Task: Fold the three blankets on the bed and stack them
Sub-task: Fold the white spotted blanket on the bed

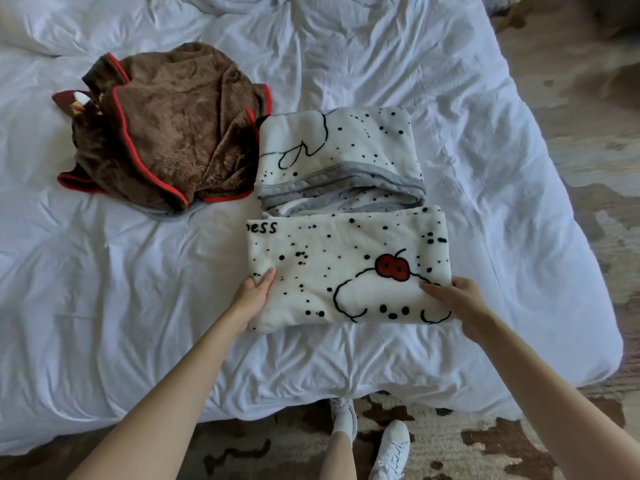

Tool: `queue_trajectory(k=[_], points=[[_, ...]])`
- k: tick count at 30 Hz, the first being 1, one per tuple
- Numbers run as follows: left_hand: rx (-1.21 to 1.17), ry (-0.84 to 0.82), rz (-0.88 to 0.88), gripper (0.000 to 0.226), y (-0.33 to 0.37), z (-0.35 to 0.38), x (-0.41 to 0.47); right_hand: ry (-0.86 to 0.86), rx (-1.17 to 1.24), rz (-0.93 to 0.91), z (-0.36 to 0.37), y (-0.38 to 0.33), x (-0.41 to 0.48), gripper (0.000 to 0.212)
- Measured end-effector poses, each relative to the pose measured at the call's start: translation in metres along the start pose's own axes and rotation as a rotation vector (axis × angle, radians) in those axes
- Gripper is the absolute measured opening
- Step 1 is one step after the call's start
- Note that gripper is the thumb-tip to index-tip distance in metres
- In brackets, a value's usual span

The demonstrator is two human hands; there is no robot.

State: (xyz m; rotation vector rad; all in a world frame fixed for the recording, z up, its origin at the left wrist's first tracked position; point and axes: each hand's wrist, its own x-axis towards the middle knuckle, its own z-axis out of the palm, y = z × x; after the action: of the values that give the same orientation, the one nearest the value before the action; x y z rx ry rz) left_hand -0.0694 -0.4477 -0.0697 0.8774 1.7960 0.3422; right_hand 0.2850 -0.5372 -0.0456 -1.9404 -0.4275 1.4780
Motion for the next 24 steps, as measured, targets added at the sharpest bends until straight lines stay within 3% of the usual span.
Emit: queue_trajectory(k=[3, 8, 11, 14, 17, 24], points=[[0.061, 0.006, -0.050, 0.064, 0.001, -0.013, -0.022, -0.006, 0.000, 0.032, -0.005, -0.002, -0.026, 0.019], [0.001, 0.156, -0.012, 0.064, 0.054, -0.030, -0.047, 0.056, 0.040, -0.033, -0.016, -0.053, -0.043, 0.035], [-0.054, 0.215, 0.089, 0.027, 0.099, -0.038, -0.046, 0.086, 0.087, -0.078, -0.020, -0.093, -0.041, 0.028], [-0.128, 0.237, 0.101, 0.013, 0.145, -0.048, -0.036, 0.117, 0.132, -0.075, -0.015, -0.133, -0.027, 0.028], [-0.222, 0.210, 0.011, 0.025, 0.187, -0.060, -0.016, 0.138, 0.262, -0.024, -0.008, -0.173, -0.003, 0.016], [-0.486, 0.122, -0.073, 0.022, 0.275, -0.070, 0.051, 0.098, 0.561, 0.038, 0.018, -0.271, 0.061, 0.007]])
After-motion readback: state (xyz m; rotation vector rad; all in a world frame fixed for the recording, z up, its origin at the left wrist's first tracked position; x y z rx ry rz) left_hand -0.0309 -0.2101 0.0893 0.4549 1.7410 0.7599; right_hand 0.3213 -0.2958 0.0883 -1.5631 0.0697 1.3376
